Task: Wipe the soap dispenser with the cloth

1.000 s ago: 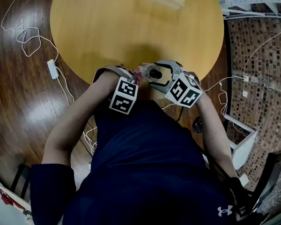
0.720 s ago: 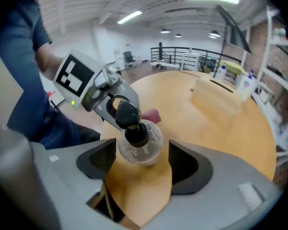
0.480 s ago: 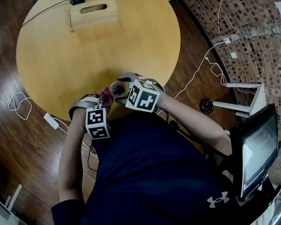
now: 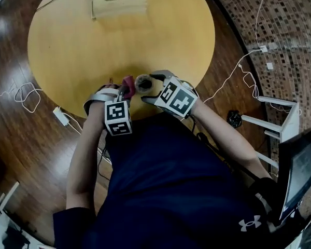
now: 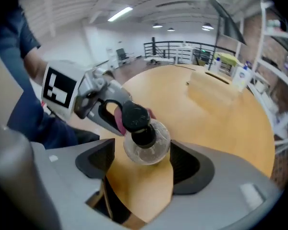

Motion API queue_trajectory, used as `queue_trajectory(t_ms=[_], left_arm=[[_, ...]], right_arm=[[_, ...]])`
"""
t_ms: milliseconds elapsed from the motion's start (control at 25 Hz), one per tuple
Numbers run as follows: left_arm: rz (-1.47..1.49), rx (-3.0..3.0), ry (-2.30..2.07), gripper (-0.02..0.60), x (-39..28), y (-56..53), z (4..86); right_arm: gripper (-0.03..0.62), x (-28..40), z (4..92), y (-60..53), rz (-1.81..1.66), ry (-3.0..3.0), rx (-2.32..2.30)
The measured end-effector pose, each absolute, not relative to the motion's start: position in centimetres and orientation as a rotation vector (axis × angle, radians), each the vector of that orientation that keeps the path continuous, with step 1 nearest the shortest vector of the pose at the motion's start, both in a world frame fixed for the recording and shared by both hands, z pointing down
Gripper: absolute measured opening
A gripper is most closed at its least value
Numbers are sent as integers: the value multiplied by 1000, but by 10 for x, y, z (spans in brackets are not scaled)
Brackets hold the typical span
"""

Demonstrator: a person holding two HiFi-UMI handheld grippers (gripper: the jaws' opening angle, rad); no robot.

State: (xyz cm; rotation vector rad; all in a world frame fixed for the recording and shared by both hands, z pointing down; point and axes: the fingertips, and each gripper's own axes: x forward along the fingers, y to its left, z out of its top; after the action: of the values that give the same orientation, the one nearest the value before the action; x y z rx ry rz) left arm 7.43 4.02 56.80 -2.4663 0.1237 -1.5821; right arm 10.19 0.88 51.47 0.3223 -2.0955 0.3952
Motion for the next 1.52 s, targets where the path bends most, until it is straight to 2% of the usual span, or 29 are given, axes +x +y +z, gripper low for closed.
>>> queue_trajectory(t_ms=[80, 160, 400, 560, 800, 1040, 1120, 1280, 1360, 1520], left_arm=[[-1531, -2444, -8, 66, 83, 52, 566], [-1481, -2417, -141, 66, 85, 70, 565], [-1424, -2407, -268, 66, 93, 93, 561], [-1509, -2507, -109, 66, 75, 70, 565], [-1588, -2585, 223, 71, 49, 16, 576], [-1546, -2684, 697, 69, 25, -25, 566], [-1509, -2700, 535, 67, 36, -4, 563], [-1428, -2639, -88, 64, 64, 82, 561], [-1439, -2612, -168, 64, 65, 95, 564], [-1584, -2571, 322, 66, 41, 15, 578]], right_arm=[[362, 103, 517, 3, 462, -2084, 411], [334, 96, 524, -2, 378, -2057, 397], [319, 81, 525, 2, 24, -2049, -12], [345, 86, 522, -3, 14, -2042, 4], [350, 102, 524, -2, 293, -2042, 265], [339, 98, 537, 7, 229, -2002, 246], [339, 98, 537, 7, 236, -2006, 253], [339, 98, 538, 7, 206, -1984, 235], [339, 100, 537, 5, 170, -1961, 225], [339, 99, 535, 2, 144, -1958, 252]])
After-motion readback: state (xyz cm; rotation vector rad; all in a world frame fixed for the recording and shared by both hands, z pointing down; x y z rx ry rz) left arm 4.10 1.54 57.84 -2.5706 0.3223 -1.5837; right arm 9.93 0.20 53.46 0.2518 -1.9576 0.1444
